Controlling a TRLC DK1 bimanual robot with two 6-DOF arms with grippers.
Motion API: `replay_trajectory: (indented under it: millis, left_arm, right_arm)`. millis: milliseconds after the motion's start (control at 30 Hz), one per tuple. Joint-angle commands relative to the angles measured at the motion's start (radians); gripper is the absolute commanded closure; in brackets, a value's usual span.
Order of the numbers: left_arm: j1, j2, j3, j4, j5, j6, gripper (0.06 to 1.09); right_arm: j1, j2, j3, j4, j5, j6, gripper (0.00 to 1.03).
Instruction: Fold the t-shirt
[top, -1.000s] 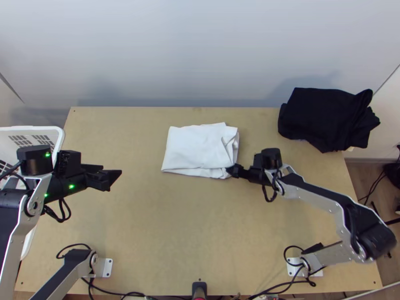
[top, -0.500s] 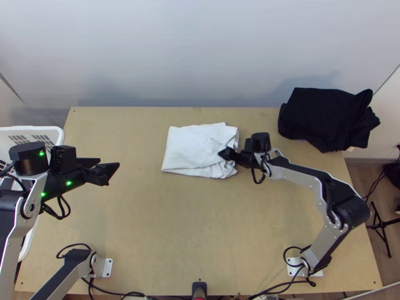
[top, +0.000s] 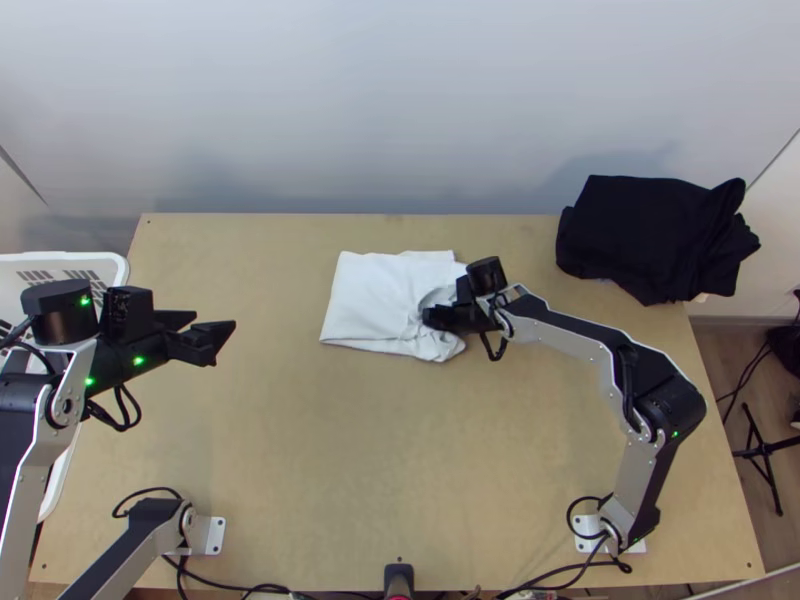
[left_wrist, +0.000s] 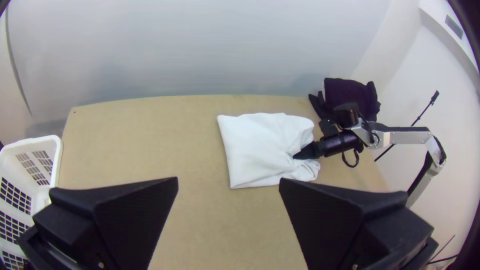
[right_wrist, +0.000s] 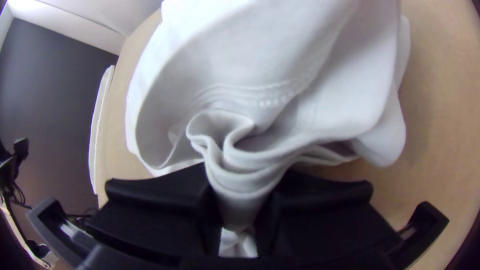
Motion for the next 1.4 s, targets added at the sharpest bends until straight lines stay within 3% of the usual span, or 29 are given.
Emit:
replay_trajectory:
  millis: [0,267,500,767,967,1367]
  left_arm:
    - [0.003,0.011,0.005,0.009,-0.001,0.007,0.1]
    - [0.007,-0.003,-0.037,0.008,-0.001,0.014,0.1]
    - [0.014,-0.029,-0.07,0.006,-0.001,0.013,0.1]
    - [0.014,-0.052,-0.097,0.011,0.001,-0.001,0.1]
    - [0.0,-0.085,-0.136,0.032,0.001,-0.025,0.1]
    - [0.007,-0.124,-0.168,0.034,0.001,-0.024,0.1]
  right_arm:
    - [-0.014,-0.077,0.038,-0.068,0.011,-0.059,1.0]
    - [-0.152,-0.246,0.15,-0.123,0.042,-0.079,1.0]
    - [-0.246,-0.239,0.376,-0.197,0.06,-0.134,1.0]
    - [-0.378,-0.166,0.732,-0.321,0.059,-0.165,1.0]
    - [-0.498,-0.003,1.127,-0.451,0.057,-0.177,1.0]
    - [-0.814,0.049,1.126,-0.404,0.062,-0.244,1.0]
